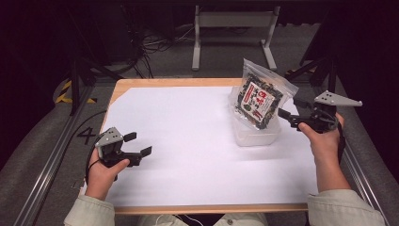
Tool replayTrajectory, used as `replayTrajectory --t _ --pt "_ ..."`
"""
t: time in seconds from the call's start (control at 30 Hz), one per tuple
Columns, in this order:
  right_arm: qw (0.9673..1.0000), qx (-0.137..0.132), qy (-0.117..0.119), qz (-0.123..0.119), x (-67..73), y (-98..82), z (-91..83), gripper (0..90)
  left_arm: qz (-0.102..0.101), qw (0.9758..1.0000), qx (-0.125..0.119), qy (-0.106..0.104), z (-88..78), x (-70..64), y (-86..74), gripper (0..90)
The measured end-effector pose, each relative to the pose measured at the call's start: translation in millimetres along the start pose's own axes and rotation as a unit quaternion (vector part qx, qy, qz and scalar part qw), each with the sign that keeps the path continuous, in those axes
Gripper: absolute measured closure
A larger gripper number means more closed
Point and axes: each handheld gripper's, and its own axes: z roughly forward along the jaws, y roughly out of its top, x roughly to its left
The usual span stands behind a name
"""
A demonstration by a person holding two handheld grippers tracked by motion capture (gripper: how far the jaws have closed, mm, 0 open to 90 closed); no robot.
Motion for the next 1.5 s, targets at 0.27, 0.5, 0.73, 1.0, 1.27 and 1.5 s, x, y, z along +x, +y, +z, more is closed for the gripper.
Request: replayTrajectory --t 0.27,0.5,0.73,1.0,1.27,1.5 --pt "0.9988 0.001 0.043 -0.024 26.7 -6.5 -18.8 19.5 0.006 0.9998 -0.009 -0.016 -14.2 -11.6 -1.3 12.1" --pt "0.9959 0.003 0.085 -0.03 49.3 -14.9 -20.7 19.8 0.015 0.9996 -0.005 -0.024 -22.7 -19.8 -4.4 11.1" --pt "0.992 0.008 0.118 -0.044 61.4 -31.2 -13.0 19.3 0.015 0.9997 -0.013 -0.018 -23.4 -21.5 -10.2 10.3" --pt "0.9867 0.013 0.151 -0.058 71.3 -61.5 1.1 19.3 0.0 0.9998 -0.015 -0.014 -24.1 -19.0 -18.9 8.5" --pt "0.9868 0.022 0.152 -0.053 72.3 -91.8 14.5 19.3 0.0 0.9996 -0.012 -0.025 -19.9 -15.2 -25.3 6.9" --pt "0.9866 0.047 0.142 -0.065 77.2 -111.2 25.8 18.9 -0.002 0.9996 -0.018 -0.024 -16.1 -11.6 -31.9 6.5"
